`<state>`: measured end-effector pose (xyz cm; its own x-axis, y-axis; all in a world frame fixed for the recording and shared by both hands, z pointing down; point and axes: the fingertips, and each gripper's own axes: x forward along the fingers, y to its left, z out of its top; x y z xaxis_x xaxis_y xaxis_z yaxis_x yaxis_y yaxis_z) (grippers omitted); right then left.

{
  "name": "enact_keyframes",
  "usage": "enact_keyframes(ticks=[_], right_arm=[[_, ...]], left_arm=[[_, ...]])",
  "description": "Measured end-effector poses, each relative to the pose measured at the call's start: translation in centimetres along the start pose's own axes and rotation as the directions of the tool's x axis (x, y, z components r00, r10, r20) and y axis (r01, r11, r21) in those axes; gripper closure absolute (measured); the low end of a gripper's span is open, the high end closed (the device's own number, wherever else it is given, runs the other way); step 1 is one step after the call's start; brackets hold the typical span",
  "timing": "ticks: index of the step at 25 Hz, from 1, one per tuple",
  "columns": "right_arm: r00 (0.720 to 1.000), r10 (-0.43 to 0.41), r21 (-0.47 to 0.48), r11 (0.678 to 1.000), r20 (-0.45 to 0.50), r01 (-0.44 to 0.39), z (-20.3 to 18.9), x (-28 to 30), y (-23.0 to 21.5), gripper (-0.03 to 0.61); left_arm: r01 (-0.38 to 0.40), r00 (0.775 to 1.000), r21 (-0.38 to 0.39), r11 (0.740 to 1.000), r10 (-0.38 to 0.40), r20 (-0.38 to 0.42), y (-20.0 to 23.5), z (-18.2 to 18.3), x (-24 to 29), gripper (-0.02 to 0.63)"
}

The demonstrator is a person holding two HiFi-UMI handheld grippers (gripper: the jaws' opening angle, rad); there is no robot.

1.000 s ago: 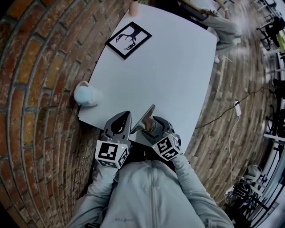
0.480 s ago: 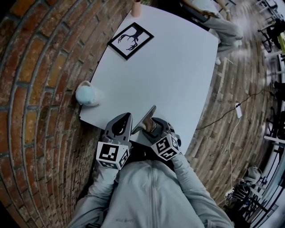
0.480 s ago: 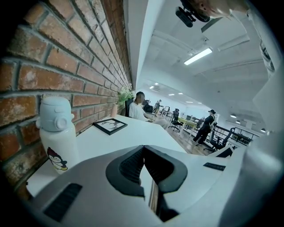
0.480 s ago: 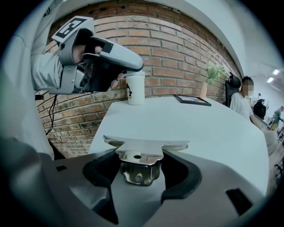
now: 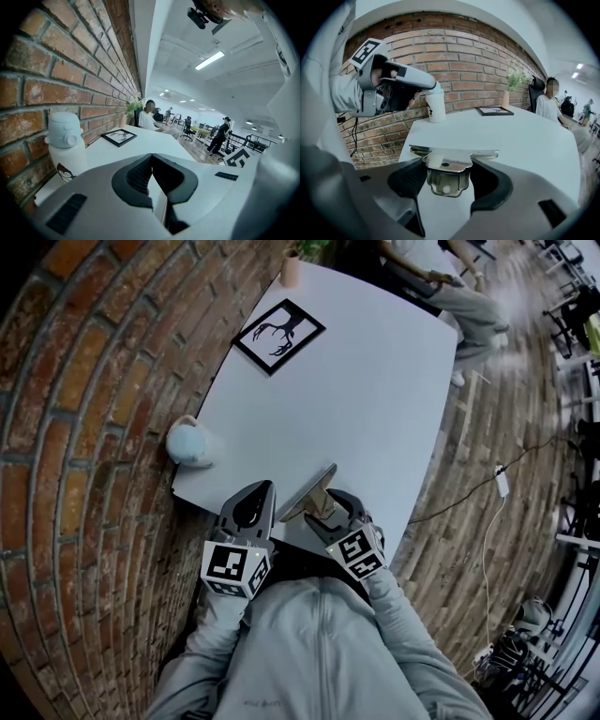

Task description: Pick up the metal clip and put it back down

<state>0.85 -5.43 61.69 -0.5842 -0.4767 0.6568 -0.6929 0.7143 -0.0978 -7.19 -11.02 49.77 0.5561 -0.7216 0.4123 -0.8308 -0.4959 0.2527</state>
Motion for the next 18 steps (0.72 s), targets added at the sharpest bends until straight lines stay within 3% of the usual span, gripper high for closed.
enact_keyframes(ticks=[9, 18], right_arm=[[0.984, -0.077, 0.06, 0.996, 0.163, 0.068, 5.8, -5.1, -2.9, 0.284], [0.925, -0.156, 0.067, 0.988, 0.346, 0.142, 12.3, -11.4, -5.3, 0.284]], left_arm=[[-0.015, 0.998, 0.022, 1.0, 0.013, 0.066, -0.6, 3.0, -1.2, 0.587], [-0.015, 0.987, 0.061, 0.998, 0.005, 0.16, -1.7, 7.2, -2.7, 0.587]])
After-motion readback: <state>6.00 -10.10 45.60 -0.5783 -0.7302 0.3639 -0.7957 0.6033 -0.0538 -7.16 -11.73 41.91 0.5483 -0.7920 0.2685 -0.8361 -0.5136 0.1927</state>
